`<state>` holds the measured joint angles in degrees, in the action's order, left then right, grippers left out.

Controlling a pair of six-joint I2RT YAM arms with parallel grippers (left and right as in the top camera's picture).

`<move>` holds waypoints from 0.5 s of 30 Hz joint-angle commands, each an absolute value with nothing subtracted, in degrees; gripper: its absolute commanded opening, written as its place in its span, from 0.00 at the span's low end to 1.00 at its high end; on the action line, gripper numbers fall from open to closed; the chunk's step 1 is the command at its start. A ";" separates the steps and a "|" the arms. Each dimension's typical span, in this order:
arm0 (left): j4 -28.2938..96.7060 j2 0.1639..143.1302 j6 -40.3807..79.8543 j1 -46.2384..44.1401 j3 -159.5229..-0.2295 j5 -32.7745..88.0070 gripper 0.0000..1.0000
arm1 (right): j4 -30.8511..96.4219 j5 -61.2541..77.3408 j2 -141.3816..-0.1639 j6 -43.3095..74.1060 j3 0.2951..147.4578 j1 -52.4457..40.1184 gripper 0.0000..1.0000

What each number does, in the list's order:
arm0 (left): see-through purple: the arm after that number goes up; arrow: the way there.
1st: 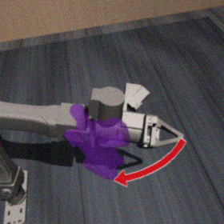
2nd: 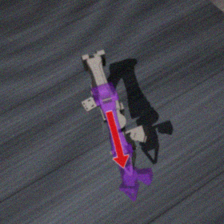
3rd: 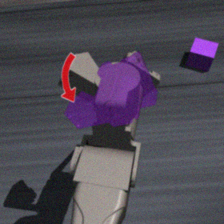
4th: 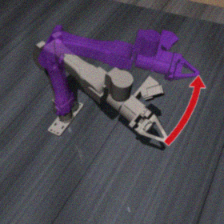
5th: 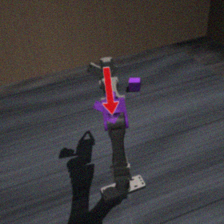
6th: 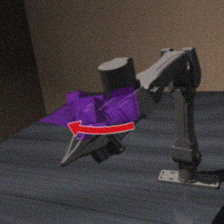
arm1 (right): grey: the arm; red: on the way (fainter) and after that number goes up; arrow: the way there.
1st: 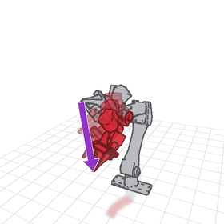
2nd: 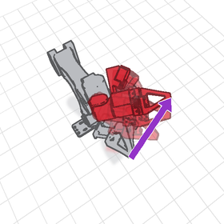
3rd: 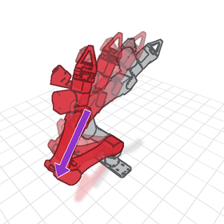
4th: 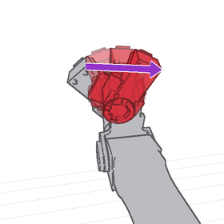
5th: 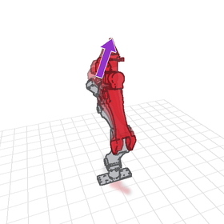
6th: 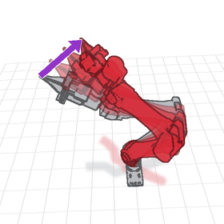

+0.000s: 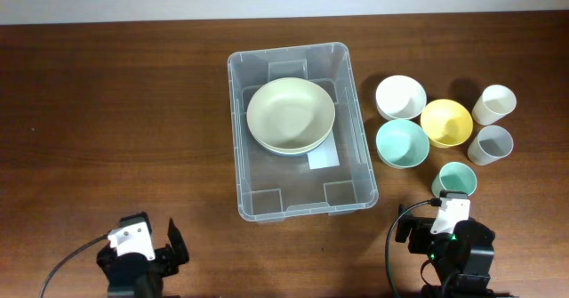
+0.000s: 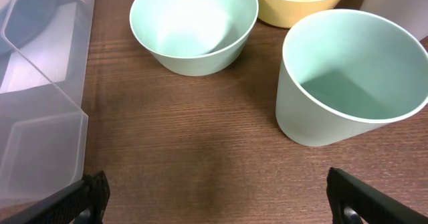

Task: Pack container

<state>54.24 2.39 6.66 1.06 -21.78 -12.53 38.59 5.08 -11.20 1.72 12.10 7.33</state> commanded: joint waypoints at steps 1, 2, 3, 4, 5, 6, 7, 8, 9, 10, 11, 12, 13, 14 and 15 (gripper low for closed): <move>57.12 1.87 6.76 1.19 -22.65 -13.34 1.00 | 38.41 5.39 -10.92 1.74 12.32 6.76 0.99; 57.63 1.87 6.76 1.19 -22.65 -13.32 1.00 | 38.41 5.39 -10.92 1.74 12.29 6.76 0.99; 58.00 1.87 6.76 1.19 -22.65 -13.34 1.00 | 38.41 5.39 -10.92 1.74 12.29 6.76 0.99; 58.00 1.85 6.76 1.19 -22.65 -13.32 1.00 | 38.41 5.39 -10.92 1.74 12.29 6.76 0.99; 58.00 1.87 6.76 1.19 -22.65 -13.34 1.00 | 38.41 5.39 -10.92 1.74 12.32 6.76 0.99; 58.00 1.87 6.76 1.19 -22.65 -13.32 1.00 | 38.41 5.39 -10.92 1.74 12.29 6.76 0.99; 58.00 1.87 6.76 1.19 -22.65 -13.32 1.00 | 38.41 5.39 -10.92 1.74 12.29 6.76 0.99; 58.00 1.87 6.76 1.19 -22.65 -13.34 1.00 | 38.41 5.39 -10.92 1.72 12.29 6.76 0.99; 58.00 1.87 6.76 1.19 -22.65 -13.32 1.00 | 38.28 5.30 -10.92 1.69 12.29 6.76 0.99; 58.00 1.87 6.76 1.19 -22.65 -13.32 1.00 | 37.78 4.75 -10.92 1.69 12.29 6.76 0.99; 58.00 1.87 6.76 1.19 -22.65 -13.32 1.00 | 36.07 3.20 -10.92 1.72 12.29 6.76 0.99; 58.00 1.87 6.76 1.19 -22.65 -13.32 1.00 | 34.83 3.20 -10.92 1.72 12.29 6.76 0.99; 58.00 1.87 6.76 1.19 -22.65 -13.32 1.00 | 34.46 3.20 -10.92 1.72 12.29 6.76 0.99; 58.00 1.87 6.76 1.19 -22.65 -13.32 1.00 | 34.26 3.22 -10.92 1.72 12.29 6.76 0.99; 58.00 1.87 6.76 1.19 -22.65 -13.32 1.00 | 34.20 3.25 -10.92 1.76 12.29 6.76 0.99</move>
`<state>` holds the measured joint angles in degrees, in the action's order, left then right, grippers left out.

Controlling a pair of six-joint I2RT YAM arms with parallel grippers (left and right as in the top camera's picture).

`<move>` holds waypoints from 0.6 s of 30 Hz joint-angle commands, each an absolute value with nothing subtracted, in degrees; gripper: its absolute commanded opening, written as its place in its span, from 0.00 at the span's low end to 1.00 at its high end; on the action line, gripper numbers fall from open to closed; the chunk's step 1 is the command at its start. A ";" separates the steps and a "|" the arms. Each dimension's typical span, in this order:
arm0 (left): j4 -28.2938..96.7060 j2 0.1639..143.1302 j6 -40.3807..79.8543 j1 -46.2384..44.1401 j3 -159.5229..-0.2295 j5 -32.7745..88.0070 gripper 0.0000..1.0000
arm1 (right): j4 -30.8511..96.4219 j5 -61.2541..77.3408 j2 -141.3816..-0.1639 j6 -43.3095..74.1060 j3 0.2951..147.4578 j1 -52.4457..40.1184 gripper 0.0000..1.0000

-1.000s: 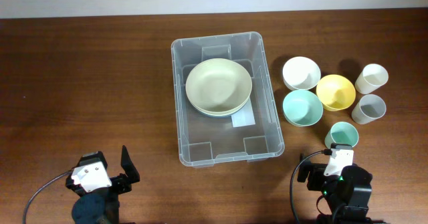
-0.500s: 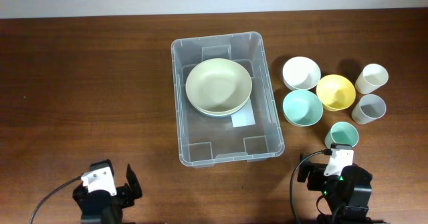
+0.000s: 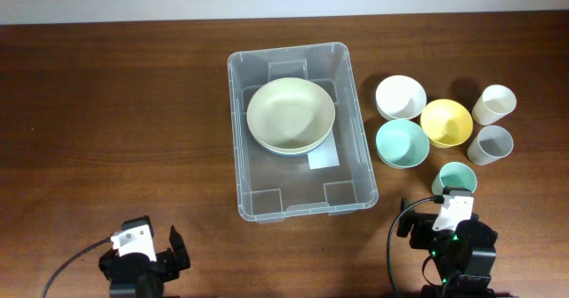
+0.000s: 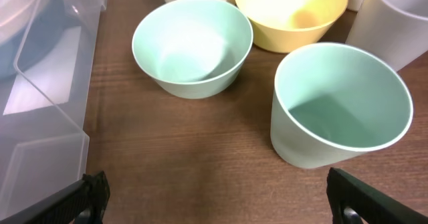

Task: Pack container

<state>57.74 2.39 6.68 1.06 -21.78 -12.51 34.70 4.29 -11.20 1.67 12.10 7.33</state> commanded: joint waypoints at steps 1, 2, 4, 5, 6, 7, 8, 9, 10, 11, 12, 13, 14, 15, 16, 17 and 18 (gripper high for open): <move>58.00 1.87 6.76 1.19 -22.65 -13.34 1.00 | 33.06 4.19 -10.92 2.81 12.29 6.76 0.99; 58.00 1.87 6.76 1.19 -22.65 -13.32 1.00 | 32.18 5.41 -10.92 3.86 12.29 6.76 0.99; 58.00 1.87 6.76 1.19 -22.65 -13.32 1.00 | 27.90 9.04 -10.92 8.40 12.32 6.76 0.99; 58.00 1.87 6.76 1.19 -22.65 -13.32 1.00 | 23.83 10.11 -10.92 14.04 12.32 6.76 0.99; 58.00 1.87 6.76 1.19 -22.65 -13.32 1.00 | 21.78 9.93 -10.92 16.08 12.32 6.76 0.99; 58.00 1.87 6.76 1.19 -22.65 -13.32 1.00 | 17.08 9.13 -10.92 17.93 12.32 6.76 0.99; 58.00 1.87 6.76 1.19 -22.65 -13.32 1.00 | 15.57 8.80 -10.92 18.41 12.32 6.76 0.99; 58.00 1.87 6.76 1.19 -22.65 -13.34 1.00 | 12.29 7.60 -10.92 18.96 12.32 6.79 0.99; 58.00 1.87 6.76 1.19 -22.65 -13.32 1.00 | 9.96 6.22 -10.92 18.98 12.40 6.79 0.99; 58.00 1.85 6.76 1.19 -22.65 -13.32 1.00 | 8.86 5.06 -10.92 18.96 12.71 6.79 0.99; 58.00 1.87 6.76 1.19 -22.65 -13.34 1.00 | 8.69 3.33 -10.92 18.96 13.37 6.79 0.99; 58.00 1.87 6.76 1.19 -22.65 -13.32 1.00 | 8.75 1.28 -10.96 18.94 14.00 6.79 0.99; 58.00 1.87 6.76 1.19 -22.65 -13.32 1.00 | 8.73 -0.38 -11.00 18.94 14.37 6.79 0.99; 58.00 1.87 6.76 1.19 -22.65 -13.32 1.00 | 8.75 -2.26 -11.03 18.94 14.87 6.81 0.99; 58.00 1.87 6.76 1.19 -22.65 -13.32 1.00 | 8.75 -3.88 -11.00 18.92 15.59 6.81 0.99; 58.00 1.87 6.76 1.19 -22.65 -13.34 1.00 | 8.75 -4.84 -11.03 18.92 16.69 6.83 0.99; 58.00 1.87 6.76 1.19 -22.65 -13.34 1.00 | 8.75 -5.43 -11.00 18.90 17.72 6.83 0.99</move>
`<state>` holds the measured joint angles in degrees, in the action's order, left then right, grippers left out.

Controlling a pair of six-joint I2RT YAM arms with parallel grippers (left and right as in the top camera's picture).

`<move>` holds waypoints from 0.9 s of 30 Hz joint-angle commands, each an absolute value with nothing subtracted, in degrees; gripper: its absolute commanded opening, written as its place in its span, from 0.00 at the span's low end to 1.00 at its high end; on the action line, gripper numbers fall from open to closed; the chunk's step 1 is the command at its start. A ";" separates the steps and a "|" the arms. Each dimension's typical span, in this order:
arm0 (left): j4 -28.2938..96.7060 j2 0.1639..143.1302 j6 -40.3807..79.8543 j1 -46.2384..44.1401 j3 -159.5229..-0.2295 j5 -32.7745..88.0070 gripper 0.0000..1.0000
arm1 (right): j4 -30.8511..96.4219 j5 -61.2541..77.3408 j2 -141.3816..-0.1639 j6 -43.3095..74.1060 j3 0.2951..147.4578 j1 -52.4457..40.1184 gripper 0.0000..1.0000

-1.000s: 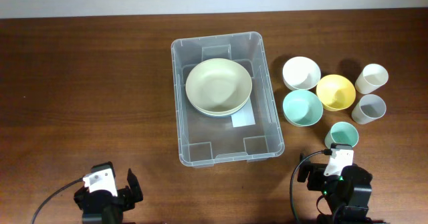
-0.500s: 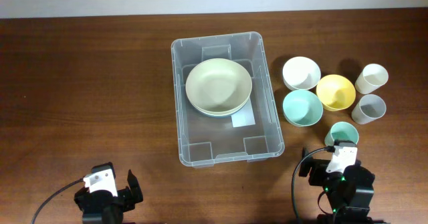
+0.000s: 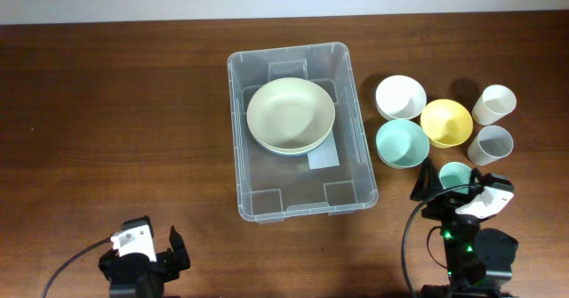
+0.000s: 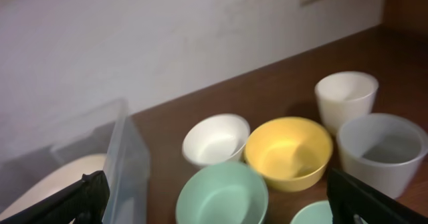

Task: Pack container
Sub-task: 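Move the right gripper to the small green cup and grasp it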

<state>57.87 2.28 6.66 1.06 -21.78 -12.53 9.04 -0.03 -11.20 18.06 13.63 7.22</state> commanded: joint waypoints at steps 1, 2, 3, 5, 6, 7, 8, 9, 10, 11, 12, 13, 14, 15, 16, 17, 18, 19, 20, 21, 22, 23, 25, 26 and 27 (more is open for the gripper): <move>58.00 1.87 6.76 1.19 -22.65 -13.32 1.00 | 8.75 -6.39 -11.03 18.87 18.90 6.83 0.99; 58.00 1.87 6.76 1.19 -22.65 -13.32 1.00 | 8.78 -7.51 -11.00 18.02 20.56 6.83 0.99; 58.00 1.87 6.76 1.19 -22.65 -13.32 1.00 | 9.43 -8.97 -11.03 17.12 22.17 6.83 0.99; 58.00 1.87 6.76 1.19 -22.65 -13.32 1.00 | 12.38 -12.60 -11.20 17.02 25.21 6.83 0.99; 58.00 1.87 6.76 1.19 -22.65 -13.32 1.00 | 14.04 -14.06 -11.60 17.02 26.55 6.83 0.99; 58.00 1.87 6.76 1.19 -22.65 -13.34 1.00 | 15.14 -14.94 -11.99 17.02 27.42 6.83 0.99; 58.00 1.87 6.76 1.19 -22.65 -13.34 1.00 | 17.85 -16.16 -13.58 17.02 29.54 6.83 0.99; 58.00 1.87 6.76 1.19 -22.65 -13.32 1.00 | 18.87 -16.10 -14.50 17.04 30.35 6.81 0.99; 58.00 1.87 6.76 1.19 -22.65 -13.32 1.00 | 20.25 -15.42 -16.08 17.04 31.48 6.81 0.99; 58.00 1.87 6.76 1.19 -22.65 -13.32 1.00 | 21.04 -14.83 -17.04 17.04 32.12 6.81 0.99; 58.00 1.87 6.76 1.19 -22.65 -13.34 1.00 | 22.85 -12.84 -20.27 16.99 33.71 6.81 0.99; 58.00 1.87 6.76 1.19 -22.65 -13.32 1.00 | 23.68 -11.81 -22.24 16.99 34.57 6.81 0.99; 58.00 1.87 6.76 1.19 -22.65 -13.32 1.00 | 24.49 -10.90 -24.43 16.97 35.42 6.81 0.99; 58.00 1.87 6.76 1.19 -22.65 -13.32 1.00 | 25.19 -10.76 -26.79 16.99 36.18 6.81 0.99; 58.00 1.87 6.76 1.19 -22.65 -13.34 1.00 | 25.58 -10.79 -29.43 16.99 36.95 6.81 0.99; 58.00 1.87 6.76 1.19 -22.65 -13.32 1.00 | 25.63 -10.76 -30.70 16.99 37.32 6.81 0.99; 58.00 1.87 6.76 1.19 -22.65 -13.32 1.00 | 25.78 -10.72 -32.82 16.99 37.93 6.81 0.99; 58.00 1.87 6.76 1.19 -22.65 -13.32 1.00 | 26.04 -10.61 -34.94 17.02 38.63 6.81 0.99; 58.00 1.87 6.76 1.19 -22.65 -13.32 1.00 | 26.41 -9.50 -37.45 16.99 39.51 6.81 0.99; 58.00 1.87 6.76 1.19 -22.65 -13.34 1.00 | 26.55 -9.19 -38.54 16.99 39.83 6.81 0.99; 58.00 1.87 6.76 1.19 -22.65 -13.32 1.00 | 27.00 -9.23 -40.25 17.02 40.34 6.81 0.99; 58.00 1.87 6.76 1.19 -22.65 -13.32 1.00 | 27.33 -9.43 -40.88 17.04 40.45 6.83 0.99; 58.00 1.87 6.76 1.19 -22.65 -13.32 1.00 | 29.28 -14.87 -41.36 21.17 40.47 6.94 0.99; 58.00 1.87 6.76 1.19 -22.65 -13.34 1.00 | 30.30 -16.93 -41.17 22.57 40.47 7.18 0.99; 58.00 1.87 6.76 1.19 -22.65 -13.32 1.00 | 31.68 -18.59 -40.97 24.29 40.47 7.84 0.99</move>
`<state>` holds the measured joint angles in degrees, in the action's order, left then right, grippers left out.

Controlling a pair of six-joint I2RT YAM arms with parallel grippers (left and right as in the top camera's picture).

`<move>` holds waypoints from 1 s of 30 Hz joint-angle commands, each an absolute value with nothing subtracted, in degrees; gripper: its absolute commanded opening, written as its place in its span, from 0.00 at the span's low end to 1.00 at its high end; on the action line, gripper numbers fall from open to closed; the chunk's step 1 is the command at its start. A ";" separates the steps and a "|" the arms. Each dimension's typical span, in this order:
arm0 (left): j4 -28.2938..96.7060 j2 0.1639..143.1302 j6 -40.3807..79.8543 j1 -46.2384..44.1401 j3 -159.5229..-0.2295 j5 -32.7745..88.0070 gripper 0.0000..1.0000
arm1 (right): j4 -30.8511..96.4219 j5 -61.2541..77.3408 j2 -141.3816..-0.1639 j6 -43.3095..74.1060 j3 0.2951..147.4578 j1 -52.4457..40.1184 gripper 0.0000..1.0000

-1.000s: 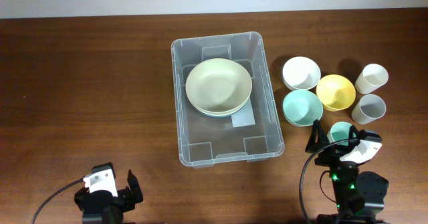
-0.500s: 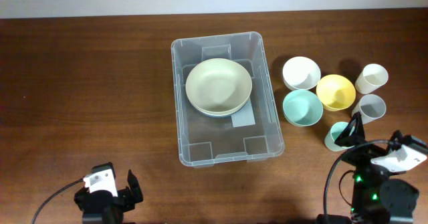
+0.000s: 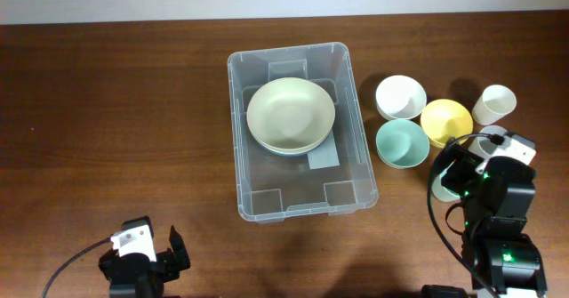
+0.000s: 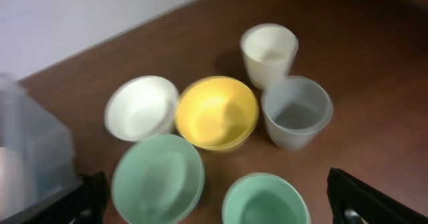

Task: Pack container
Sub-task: 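Move the right gripper to the small green cup and grasp it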

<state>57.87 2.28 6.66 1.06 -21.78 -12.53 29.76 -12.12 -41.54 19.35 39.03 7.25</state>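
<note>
A clear plastic container [image 3: 348, 169] stands mid-table with a pale green bowl [image 3: 291, 113] stacked on another inside it. To its right lie a white bowl [image 4: 142, 107], a yellow bowl [image 4: 217, 112], a teal bowl [image 4: 158, 178], a cream cup [image 4: 269, 51], a grey cup [image 4: 296, 112] and a mint cup [image 4: 266, 200]. My right gripper [image 4: 224, 207] hangs open above the mint cup, one finger on each side of it, holding nothing. In the overhead view the right arm [image 3: 487, 181] hides the grey cup. My left gripper [image 3: 142, 258] rests at the front left, open.
Dark wooden table [image 3: 116, 120]. The bowls and cups crowd close together right of the container. A white label [image 3: 322, 159] lies on the container floor, and a pale wall runs along the table's far edge.
My right gripper has gone from the front of the mint cup, facing the wall, to above the cups, looking down on them. It is still open. The left arm is unchanged.
At first my right gripper sat low on the table in front of the mint cup, open. Then it was a little higher, then tilted up toward the wall, and now it is over the cups. The left arm shifted slightly toward the front edge early on.
</note>
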 commanded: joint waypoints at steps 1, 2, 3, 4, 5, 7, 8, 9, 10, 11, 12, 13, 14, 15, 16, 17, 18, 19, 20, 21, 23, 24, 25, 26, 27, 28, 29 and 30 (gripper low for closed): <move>58.00 1.87 6.76 1.19 -22.65 -13.34 1.00 | 32.51 -18.87 -40.97 24.80 40.47 8.54 0.99; 58.00 1.85 6.76 1.19 -22.65 -13.34 1.00 | 33.69 -18.72 -40.99 25.17 40.47 9.98 0.99; 58.00 1.87 6.76 1.19 -22.65 -13.34 1.00 | 34.41 -18.72 -40.99 25.82 40.47 10.81 0.99; 58.00 1.87 6.76 1.19 -22.65 -13.32 1.00 | 35.48 -18.70 -40.99 26.50 40.47 12.32 0.99; 58.00 1.87 6.76 1.19 -22.65 -13.32 1.00 | 36.51 -18.65 -41.10 27.03 40.47 14.06 0.99; 58.00 1.87 6.76 1.19 -22.65 -13.34 1.00 | 38.06 -17.50 -41.85 27.53 40.45 18.22 0.99; 58.00 1.87 6.76 1.19 -22.65 -13.34 1.00 | 38.35 -15.92 -42.50 27.53 40.45 20.12 0.99; 58.00 1.87 6.76 1.19 -22.65 -13.32 1.00 | 38.41 -14.28 -43.18 27.53 40.45 21.71 0.99; 58.00 1.87 6.76 1.19 -22.65 -13.32 1.00 | 38.44 -11.55 -44.51 27.51 40.45 24.12 0.99; 58.00 1.87 6.76 1.19 -22.65 -13.32 1.00 | 38.61 -8.93 -46.52 27.49 40.45 26.72 0.99; 58.00 1.87 6.76 1.19 -22.65 -13.32 1.00 | 38.83 -7.66 -47.94 27.49 40.45 28.10 0.99; 58.00 1.87 6.76 1.19 -22.65 -13.32 1.00 | 39.07 -6.52 -49.82 27.44 40.45 29.54 0.99; 58.00 1.87 6.76 1.19 -22.65 -13.32 1.00 | 39.13 -5.43 -51.75 26.94 40.45 30.52 0.99; 58.00 1.87 6.76 1.19 -22.65 -13.32 1.00 | 39.09 -3.62 -54.33 25.65 40.45 31.24 0.99; 58.00 1.87 6.76 1.19 -22.65 -13.32 1.00 | 39.09 -2.72 -57.30 25.28 40.45 31.29 0.99; 58.00 1.87 6.76 1.19 -22.65 -13.32 1.00 | 39.07 -2.50 -58.39 25.23 40.45 31.18 0.99; 58.00 1.87 6.76 1.19 -22.65 -13.32 1.00 | 38.79 -1.39 -61.12 24.10 40.45 31.14 0.99; 58.00 1.87 6.76 1.19 -22.65 -13.34 1.00 | 38.54 -0.56 -63.13 23.24 40.45 31.16 0.99; 58.00 1.87 6.76 1.19 -22.65 -13.32 1.00 | 38.02 0.45 -65.06 22.13 40.45 31.16 0.99; 58.00 1.87 6.76 1.19 -22.65 -13.32 1.00 | 37.54 1.41 -66.63 21.02 40.45 31.16 1.00; 58.00 1.87 6.76 1.19 -22.65 -13.34 1.00 | 36.51 2.48 -70.17 19.70 40.45 31.16 0.99; 58.00 1.87 6.76 1.19 -22.65 -13.32 1.00 | 35.97 2.46 -71.35 19.70 40.45 31.16 0.99; 58.00 1.87 6.76 1.19 -22.65 -13.34 1.00 | 35.79 2.46 -71.75 19.73 40.45 31.16 0.98; 58.00 1.87 6.76 1.19 -22.65 -13.34 1.00 | 35.46 2.46 -72.44 19.73 40.45 31.16 0.94; 58.00 1.87 6.76 1.19 -22.65 -13.32 1.00 | 35.11 2.46 -72.86 19.70 40.45 31.16 0.89; 58.00 1.87 6.76 1.19 -22.65 -13.34 1.00 | 35.00 2.44 -73.08 19.70 40.45 31.16 0.81; 58.00 1.87 6.76 1.19 -22.65 -13.32 1.00 | 34.89 2.44 -73.17 19.70 40.45 31.16 0.65; 58.00 1.87 6.76 1.19 -22.65 -13.32 1.00 | 34.81 2.44 -73.25 19.70 40.45 31.16 0.45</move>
<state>57.87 2.24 6.66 1.06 -21.78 -12.71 35.22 1.67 -72.77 20.51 39.44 30.83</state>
